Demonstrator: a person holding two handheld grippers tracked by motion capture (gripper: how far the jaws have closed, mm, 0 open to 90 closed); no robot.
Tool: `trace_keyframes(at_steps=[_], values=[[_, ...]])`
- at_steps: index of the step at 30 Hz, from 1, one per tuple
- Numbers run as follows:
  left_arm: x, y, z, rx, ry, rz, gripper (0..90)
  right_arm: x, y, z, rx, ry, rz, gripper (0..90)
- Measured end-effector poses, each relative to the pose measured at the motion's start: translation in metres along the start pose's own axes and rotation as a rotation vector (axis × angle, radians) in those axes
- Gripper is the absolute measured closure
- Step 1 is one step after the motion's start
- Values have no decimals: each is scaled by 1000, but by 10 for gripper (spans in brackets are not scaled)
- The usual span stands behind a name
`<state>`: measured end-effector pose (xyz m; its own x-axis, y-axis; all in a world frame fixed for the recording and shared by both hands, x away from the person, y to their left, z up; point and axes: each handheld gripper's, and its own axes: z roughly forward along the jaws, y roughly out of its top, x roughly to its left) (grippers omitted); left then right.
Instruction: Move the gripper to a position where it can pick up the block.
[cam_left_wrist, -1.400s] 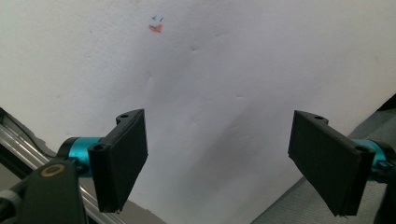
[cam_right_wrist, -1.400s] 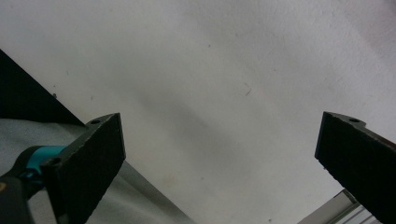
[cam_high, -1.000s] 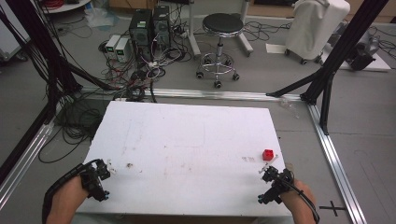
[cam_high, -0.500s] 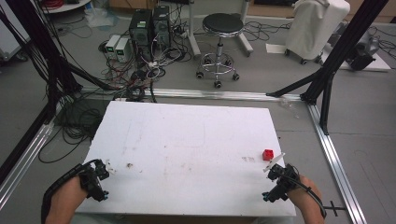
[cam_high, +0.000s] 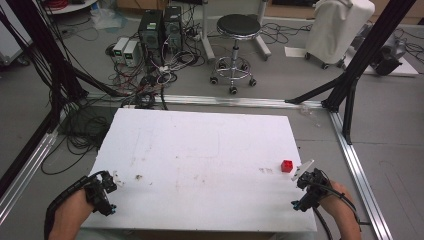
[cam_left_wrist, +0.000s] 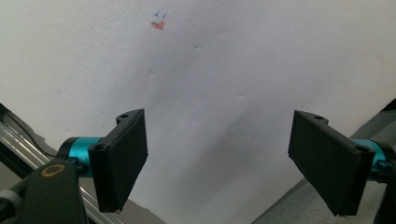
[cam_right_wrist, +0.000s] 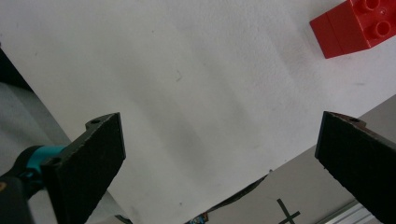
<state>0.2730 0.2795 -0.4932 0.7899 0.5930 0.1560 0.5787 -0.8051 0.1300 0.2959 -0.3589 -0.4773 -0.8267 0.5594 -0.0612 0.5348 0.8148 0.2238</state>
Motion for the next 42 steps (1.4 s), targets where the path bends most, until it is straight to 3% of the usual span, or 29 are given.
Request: trace_keyframes(at_steps=[3,4,10,14,16,24,31,42], values=[[0,0,1,1,-5,-2,201,-7,1,2,15,27,-27,8],[-1,0,2,-2,-8,-2,201,-10,2,3,36,28,-57,8],[0,0,2,0,-3,-4,201,-23,2,4,85,35,-129,8],[0,0,3,-1,-5,-3,201,-31,3,3,82,46,-148,8],[0,0,3,-2,-3,-3,201,-38,7,0,87,42,-186,8],[-1,1,4,-1,-3,-2,201,-58,17,-6,94,57,-234,8],[-2,1,8,9,5,9,202,-75,29,-10,93,70,-309,8],[-4,2,10,7,27,21,202,-94,40,-9,85,73,-347,8]])
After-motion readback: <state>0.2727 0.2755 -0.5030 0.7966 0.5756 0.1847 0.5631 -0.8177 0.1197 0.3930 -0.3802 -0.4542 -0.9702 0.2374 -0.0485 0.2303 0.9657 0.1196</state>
